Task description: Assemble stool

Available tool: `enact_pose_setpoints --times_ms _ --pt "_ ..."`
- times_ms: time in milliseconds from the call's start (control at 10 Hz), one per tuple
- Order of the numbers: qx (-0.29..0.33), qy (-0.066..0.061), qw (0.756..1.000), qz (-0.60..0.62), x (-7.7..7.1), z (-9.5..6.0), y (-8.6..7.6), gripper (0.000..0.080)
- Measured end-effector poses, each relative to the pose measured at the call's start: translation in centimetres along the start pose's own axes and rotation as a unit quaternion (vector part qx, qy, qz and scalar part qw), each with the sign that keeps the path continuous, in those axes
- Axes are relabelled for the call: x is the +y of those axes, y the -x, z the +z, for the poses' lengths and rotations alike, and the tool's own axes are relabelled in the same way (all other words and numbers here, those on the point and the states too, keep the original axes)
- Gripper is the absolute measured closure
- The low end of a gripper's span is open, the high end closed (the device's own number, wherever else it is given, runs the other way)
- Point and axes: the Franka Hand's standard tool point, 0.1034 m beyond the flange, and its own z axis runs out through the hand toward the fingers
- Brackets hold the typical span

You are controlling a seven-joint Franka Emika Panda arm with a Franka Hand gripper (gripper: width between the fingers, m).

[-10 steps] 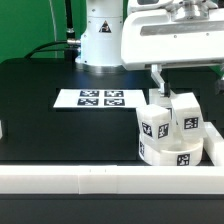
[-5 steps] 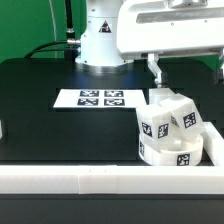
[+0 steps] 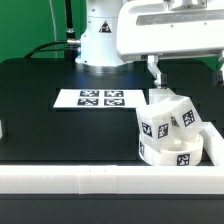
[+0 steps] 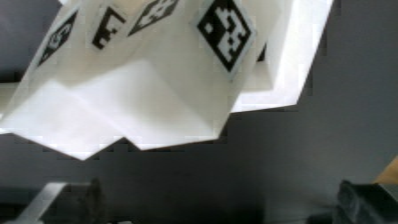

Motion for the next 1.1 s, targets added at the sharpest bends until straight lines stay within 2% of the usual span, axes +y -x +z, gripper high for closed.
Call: enact_pose_setpoints --times_ms 300,700,900,1100 --pt "0.001 0.002 1.000 -0.023 0.6 -0.3 -0.5 0.0150" --pt "-0.018 -0.001 1.000 -0.024 0.4 0.0 0.0 0.0150" --pt "-0.109 -0.014 0.994 -0.025 -0.1 0.2 0.8 0.0150" --pt "-0.162 -0.018 0.986 -0.028 0.2 0.1 0.4 0.0150"
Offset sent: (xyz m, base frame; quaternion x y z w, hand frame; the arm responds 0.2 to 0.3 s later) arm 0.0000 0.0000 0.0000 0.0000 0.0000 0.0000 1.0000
